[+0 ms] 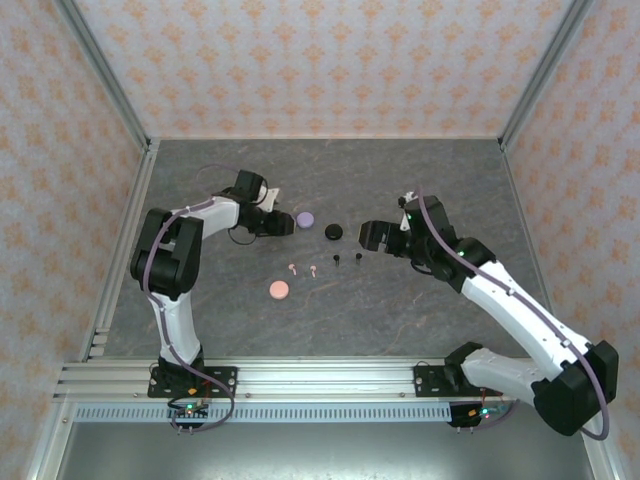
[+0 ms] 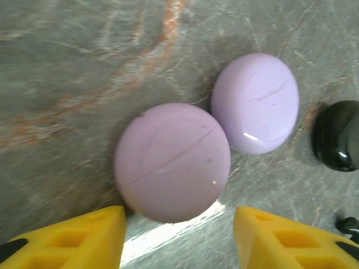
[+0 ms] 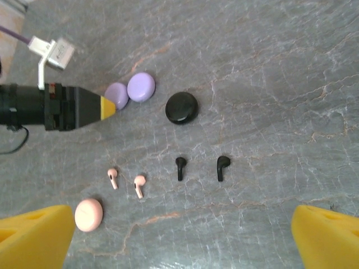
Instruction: Insert wireless bluetooth earbuds into charging case
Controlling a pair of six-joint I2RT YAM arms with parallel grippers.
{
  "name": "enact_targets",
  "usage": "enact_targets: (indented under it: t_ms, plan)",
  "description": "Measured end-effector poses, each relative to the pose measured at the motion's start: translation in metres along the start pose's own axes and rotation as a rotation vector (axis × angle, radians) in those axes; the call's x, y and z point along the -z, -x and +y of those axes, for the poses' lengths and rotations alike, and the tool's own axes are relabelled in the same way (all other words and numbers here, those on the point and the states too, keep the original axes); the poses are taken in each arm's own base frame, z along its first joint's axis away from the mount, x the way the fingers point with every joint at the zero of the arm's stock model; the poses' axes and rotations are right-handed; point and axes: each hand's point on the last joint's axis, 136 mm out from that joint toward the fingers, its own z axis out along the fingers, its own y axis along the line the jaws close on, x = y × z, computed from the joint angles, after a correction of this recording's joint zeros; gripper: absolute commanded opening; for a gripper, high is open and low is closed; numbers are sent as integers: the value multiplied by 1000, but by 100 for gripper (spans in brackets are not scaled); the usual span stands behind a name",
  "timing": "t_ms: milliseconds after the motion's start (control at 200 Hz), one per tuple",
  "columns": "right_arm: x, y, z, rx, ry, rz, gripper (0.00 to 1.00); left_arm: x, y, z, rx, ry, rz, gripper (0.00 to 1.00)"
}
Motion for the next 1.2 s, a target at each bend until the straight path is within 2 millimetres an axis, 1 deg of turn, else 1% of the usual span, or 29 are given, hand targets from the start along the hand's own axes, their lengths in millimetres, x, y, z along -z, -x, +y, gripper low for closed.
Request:
enact_targets:
  t_ms: [70, 150, 205, 280, 380, 425, 505, 601, 706, 771, 841, 906, 981, 1071, 1201]
  plan:
    - [-2, -3, 1, 22, -3, 29, 100, 11, 5, 4, 4, 26, -25, 60]
    - [-5, -11, 2, 50, -5, 62, 100, 30, 12, 5, 1, 47, -75, 60]
    - [-7, -18, 6, 81, 1, 86, 97, 46, 15, 2, -7, 58, -115, 60]
    - [-11, -30, 16, 134, 17, 126, 95, 70, 18, -7, -15, 55, -180, 61]
    - [-18, -46, 35, 226, 37, 189, 93, 103, 21, -22, -21, 33, -282, 63]
    - [-23, -52, 46, 270, 46, 215, 92, 120, 21, -28, -17, 20, -331, 66]
    - [-33, -65, 67, 351, 58, 258, 90, 148, 22, -31, 5, 6, -420, 72]
    - [-49, -81, 90, 443, 59, 305, 89, 177, 20, -27, 51, -4, -522, 81]
    - [-68, -98, 111, 539, 50, 356, 87, 204, 11, -9, 155, -11, -628, 91]
    - [-83, -108, 121, 590, 38, 388, 86, 215, 4, 8, 231, -5, -683, 93]
    - [-98, -117, 129, 641, 24, 421, 85, 222, -5, 29, 319, 10, -720, 95]
    - [-114, -127, 135, 688, 11, 451, 84, 225, -13, 48, 393, 29, -740, 95]
    - [-130, -138, 141, 741, -1, 485, 83, 227, -20, 63, 454, 42, -754, 95]
    - [-147, -150, 145, 799, -13, 524, 82, 225, -25, 73, 500, 48, -755, 95]
    - [-165, -163, 149, 856, -17, 568, 81, 223, -28, 75, 511, 46, -750, 96]
